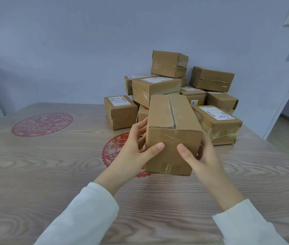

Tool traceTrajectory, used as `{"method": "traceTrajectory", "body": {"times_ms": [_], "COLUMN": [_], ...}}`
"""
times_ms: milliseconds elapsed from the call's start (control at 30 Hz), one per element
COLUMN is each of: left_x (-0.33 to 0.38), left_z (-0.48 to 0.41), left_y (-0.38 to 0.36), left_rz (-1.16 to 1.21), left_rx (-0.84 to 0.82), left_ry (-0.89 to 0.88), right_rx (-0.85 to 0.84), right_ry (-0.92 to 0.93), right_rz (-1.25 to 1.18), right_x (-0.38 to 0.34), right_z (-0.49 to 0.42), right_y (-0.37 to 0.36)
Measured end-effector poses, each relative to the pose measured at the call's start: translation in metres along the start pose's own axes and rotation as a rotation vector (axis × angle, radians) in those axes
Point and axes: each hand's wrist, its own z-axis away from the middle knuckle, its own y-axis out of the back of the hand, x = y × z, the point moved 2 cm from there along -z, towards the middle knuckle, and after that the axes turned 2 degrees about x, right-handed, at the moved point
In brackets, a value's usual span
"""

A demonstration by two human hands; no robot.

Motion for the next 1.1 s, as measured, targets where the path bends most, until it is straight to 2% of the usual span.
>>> {"method": "traceTrajectory", "body": {"times_ms": [267, 367, 567, 833, 1100], "left_x": [0.002, 0.002, 0.000, -0.006, -0.008], "left_z": [-0.001, -0.001, 0.000, -0.002, -0.002], "left_y": [-0.001, -0.002, -0.002, 0.000, -0.001], "left_rz": [0.032, 0.067, 0.101, 0.037, 0.075], "left_rx": [-0.009, 0.039, 0.002, -0.027, -0.010], "left_ry": [-0.011, 0.029, 0.076, 0.055, 0.084], "right_rx": [-0.002, -0.030, -0.037, -0.065, -0.058], "right_ry": [0.009, 0.028, -0.029, -0.047, -0.041], "right_rz": [-0.030, -0.021, -0.061, -0.143, -0.140], "right_x": [0.003, 0.005, 0.000, 0.005, 0.011], "right_z": [-0.002, -0.002, 0.003, 0.000, -0.003], "right_y": [-0.001, -0.002, -0.003, -0.002, -0.001]}}
